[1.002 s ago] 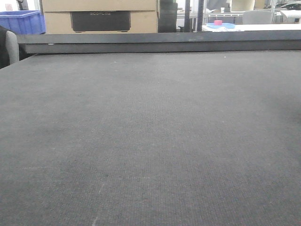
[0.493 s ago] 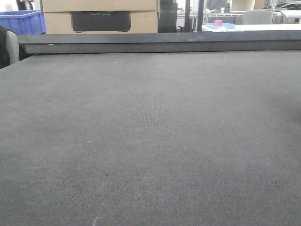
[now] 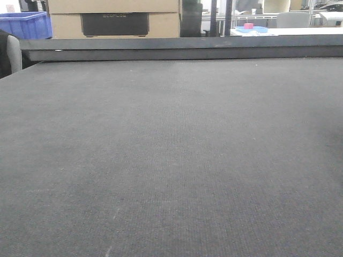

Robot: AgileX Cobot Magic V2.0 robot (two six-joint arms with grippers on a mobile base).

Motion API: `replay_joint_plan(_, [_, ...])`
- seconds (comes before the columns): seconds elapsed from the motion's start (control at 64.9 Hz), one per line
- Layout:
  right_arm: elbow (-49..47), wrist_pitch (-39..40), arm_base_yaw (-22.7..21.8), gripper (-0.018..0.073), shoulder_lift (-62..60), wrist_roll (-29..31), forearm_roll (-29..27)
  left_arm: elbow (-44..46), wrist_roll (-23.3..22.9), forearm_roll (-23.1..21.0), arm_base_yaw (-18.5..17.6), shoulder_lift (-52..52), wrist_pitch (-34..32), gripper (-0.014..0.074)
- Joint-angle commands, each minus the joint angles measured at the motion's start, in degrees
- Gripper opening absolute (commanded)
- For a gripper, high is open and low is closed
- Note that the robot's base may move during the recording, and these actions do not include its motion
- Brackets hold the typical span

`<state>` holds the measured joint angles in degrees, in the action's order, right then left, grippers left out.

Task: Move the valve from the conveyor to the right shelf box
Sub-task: 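Lift both held valves up off the belt surface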

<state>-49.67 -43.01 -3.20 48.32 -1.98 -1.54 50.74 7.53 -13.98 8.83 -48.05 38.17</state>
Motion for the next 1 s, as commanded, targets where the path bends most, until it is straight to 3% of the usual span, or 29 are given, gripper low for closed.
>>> replay_joint_plan(0.0, [2.4,7.7,-0.3,-0.0162,-4.9,0.1,0.7,-2.5,-0.1,-1.3,-0.2,5.6,-3.2,-0.0111])
replay_joint_plan(0.37, [7.0,9.2,-0.3,-0.0162,-16.9,0.1,0.7,-12.8,-0.1,-1.1,-0.1,21.8,-8.1,-0.0111])
replay_joint_plan(0.986, [7.0,9.2,-0.3,-0.0162,-17.6,0.1,0.7,-13.0,-0.1,-1.1,-0.1,23.0,-8.0,-0.0111])
